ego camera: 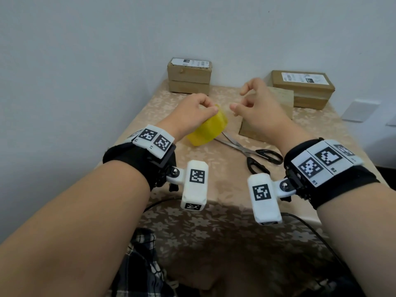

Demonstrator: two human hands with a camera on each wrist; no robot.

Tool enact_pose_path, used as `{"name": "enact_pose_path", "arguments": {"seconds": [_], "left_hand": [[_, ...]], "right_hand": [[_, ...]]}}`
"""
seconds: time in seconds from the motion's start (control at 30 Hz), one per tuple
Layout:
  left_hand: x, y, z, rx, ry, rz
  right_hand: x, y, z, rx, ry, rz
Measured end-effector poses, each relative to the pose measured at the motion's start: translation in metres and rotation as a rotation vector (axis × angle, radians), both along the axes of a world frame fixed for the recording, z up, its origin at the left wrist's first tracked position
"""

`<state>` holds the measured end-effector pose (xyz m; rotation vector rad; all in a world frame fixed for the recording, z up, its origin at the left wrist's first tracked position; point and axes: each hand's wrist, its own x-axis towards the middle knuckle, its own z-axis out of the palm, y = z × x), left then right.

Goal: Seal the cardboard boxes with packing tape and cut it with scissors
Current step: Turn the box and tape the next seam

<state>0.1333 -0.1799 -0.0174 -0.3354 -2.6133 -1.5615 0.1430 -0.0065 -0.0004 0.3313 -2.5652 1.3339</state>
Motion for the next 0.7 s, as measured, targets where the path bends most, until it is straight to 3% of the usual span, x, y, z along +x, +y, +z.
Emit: {"name": "enact_pose_path", "arguments": {"seconds": [0.3, 0.7], "left_hand": [[0.0010, 0.0059, 0.0045, -0.256, 0.160, -0.019], [0.0010, 0.0020, 0.0035, -0.208, 0.154, -0.034]], "right_hand": [[-0.0033, 0.0045, -0.0042, 0.060, 0.051, 0.121], [-0.0032, 0.0025, -0.0092, 0.113, -0.012, 0.050]]}}
